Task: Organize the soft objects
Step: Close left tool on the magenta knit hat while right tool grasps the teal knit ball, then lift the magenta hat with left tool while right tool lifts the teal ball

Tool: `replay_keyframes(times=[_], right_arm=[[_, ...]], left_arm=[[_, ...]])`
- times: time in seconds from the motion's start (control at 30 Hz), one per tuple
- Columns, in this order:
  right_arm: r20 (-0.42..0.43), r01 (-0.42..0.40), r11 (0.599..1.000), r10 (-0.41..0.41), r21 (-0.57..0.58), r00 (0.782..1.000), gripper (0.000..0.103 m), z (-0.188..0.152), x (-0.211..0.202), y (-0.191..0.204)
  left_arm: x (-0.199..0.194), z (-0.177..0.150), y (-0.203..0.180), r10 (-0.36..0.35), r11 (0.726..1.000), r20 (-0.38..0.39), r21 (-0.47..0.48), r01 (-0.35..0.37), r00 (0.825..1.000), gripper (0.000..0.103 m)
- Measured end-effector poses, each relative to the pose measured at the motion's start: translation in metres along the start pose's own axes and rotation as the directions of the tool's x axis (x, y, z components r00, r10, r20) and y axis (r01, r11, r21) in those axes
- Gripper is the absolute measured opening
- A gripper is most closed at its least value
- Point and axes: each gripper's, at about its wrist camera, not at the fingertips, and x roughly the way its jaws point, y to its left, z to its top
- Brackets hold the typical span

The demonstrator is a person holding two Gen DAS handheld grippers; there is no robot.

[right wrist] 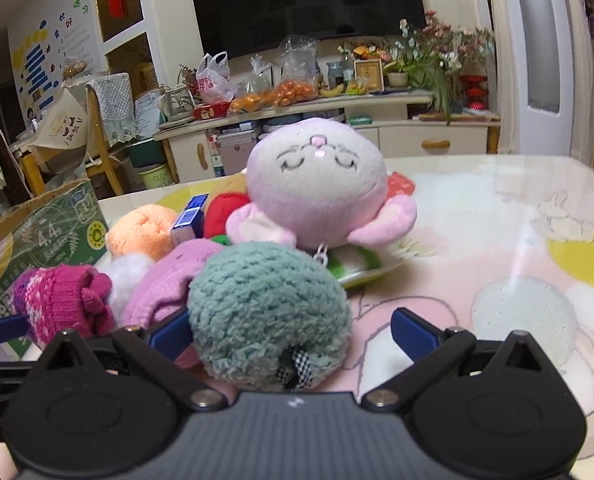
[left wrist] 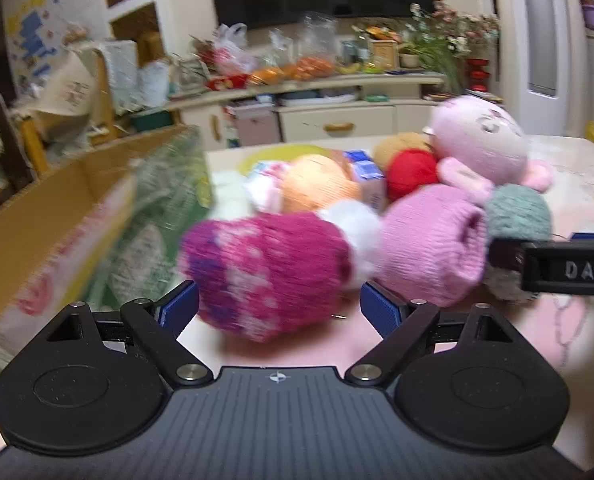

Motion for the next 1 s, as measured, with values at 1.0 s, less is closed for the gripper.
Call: replay_keyframes(times=[1.0], right_arm=[[0.008,-0.060,0.998,0.059,0.017,0.998,0.081,-0.001,0.012,-0.002]], left_arm=[[0.035,0.031,0.026,-0.135,0.991,-0.150,-0.014,0.135,0.979,0.094]])
